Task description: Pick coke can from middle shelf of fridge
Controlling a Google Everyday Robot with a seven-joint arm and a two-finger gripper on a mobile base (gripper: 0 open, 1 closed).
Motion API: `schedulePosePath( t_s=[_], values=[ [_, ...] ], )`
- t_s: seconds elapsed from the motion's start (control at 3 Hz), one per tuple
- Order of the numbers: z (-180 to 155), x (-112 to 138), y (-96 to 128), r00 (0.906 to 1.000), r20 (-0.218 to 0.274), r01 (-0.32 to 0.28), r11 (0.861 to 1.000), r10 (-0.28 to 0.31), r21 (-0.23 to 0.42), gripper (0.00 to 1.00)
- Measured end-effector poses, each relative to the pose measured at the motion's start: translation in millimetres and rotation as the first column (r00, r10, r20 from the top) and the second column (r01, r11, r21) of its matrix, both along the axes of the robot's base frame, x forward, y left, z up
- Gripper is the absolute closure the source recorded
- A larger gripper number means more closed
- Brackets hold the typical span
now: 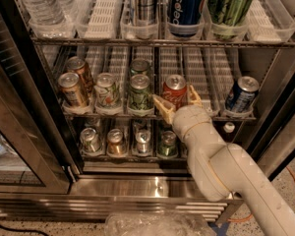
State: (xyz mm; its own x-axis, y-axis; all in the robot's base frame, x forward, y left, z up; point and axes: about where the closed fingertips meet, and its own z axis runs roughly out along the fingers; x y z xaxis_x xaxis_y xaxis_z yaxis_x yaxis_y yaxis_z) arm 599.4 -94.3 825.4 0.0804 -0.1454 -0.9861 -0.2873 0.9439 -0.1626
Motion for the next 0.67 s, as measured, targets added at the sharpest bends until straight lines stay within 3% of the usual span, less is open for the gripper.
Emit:
schedulePosePath(
  t_s=[0.67],
  values=[
    [2.7, 3.9, -3.5, 0.9997, 0.017, 0.016, 1.000, -0.016, 0.003, 0.72]
  ],
)
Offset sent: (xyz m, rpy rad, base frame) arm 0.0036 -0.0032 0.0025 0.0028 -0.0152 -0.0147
